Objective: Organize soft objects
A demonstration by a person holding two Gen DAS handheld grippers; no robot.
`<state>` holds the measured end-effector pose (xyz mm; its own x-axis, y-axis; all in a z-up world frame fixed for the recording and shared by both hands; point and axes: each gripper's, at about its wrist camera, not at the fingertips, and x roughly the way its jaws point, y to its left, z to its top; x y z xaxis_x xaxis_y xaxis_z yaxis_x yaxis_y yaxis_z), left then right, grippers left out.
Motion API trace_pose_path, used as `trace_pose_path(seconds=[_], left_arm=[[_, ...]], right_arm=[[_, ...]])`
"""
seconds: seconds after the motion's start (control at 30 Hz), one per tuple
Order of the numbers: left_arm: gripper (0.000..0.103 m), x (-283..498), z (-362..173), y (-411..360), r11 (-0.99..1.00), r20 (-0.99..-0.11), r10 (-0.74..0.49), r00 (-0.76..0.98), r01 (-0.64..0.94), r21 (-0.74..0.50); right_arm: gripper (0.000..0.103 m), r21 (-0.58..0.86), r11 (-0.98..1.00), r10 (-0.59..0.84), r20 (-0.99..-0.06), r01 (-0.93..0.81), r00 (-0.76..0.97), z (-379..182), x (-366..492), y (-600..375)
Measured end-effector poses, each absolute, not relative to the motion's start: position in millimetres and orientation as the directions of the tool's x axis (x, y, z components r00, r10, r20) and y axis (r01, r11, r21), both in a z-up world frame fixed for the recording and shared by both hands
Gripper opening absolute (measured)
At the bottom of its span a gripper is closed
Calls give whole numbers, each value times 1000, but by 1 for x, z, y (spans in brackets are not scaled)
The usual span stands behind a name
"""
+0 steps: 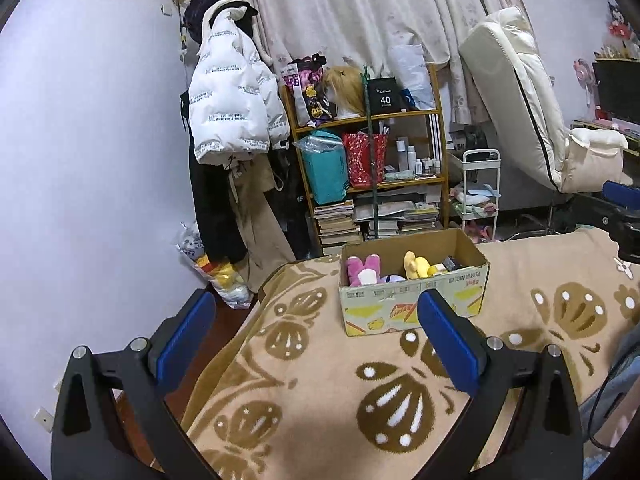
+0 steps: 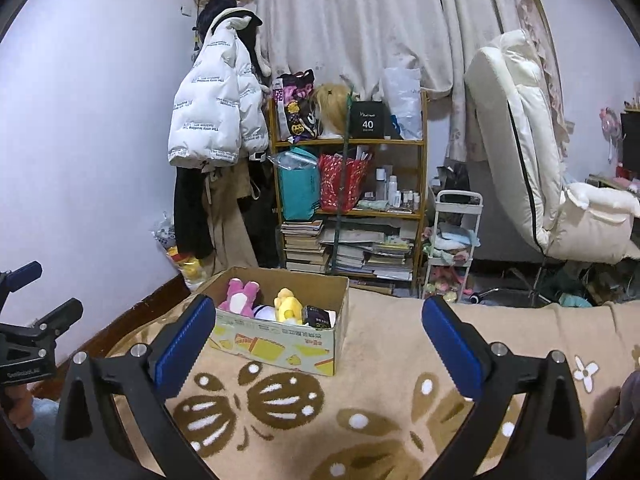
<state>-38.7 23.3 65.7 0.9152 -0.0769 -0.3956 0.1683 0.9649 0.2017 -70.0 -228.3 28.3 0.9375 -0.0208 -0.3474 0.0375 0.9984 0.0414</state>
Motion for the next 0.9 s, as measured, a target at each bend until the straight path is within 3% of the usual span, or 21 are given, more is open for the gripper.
trace_pose_path(seconds=[0.57, 0.9], left_arm=[[100, -3, 35, 37, 977, -468, -47, 882, 138, 163], [100, -8, 33, 31, 971, -455, -35, 890, 138, 194]], right_arm=[[103, 29, 999, -15, -404, 29, 915, 4, -55, -226], [103, 48, 998, -17, -401, 40, 916, 4, -56, -235]])
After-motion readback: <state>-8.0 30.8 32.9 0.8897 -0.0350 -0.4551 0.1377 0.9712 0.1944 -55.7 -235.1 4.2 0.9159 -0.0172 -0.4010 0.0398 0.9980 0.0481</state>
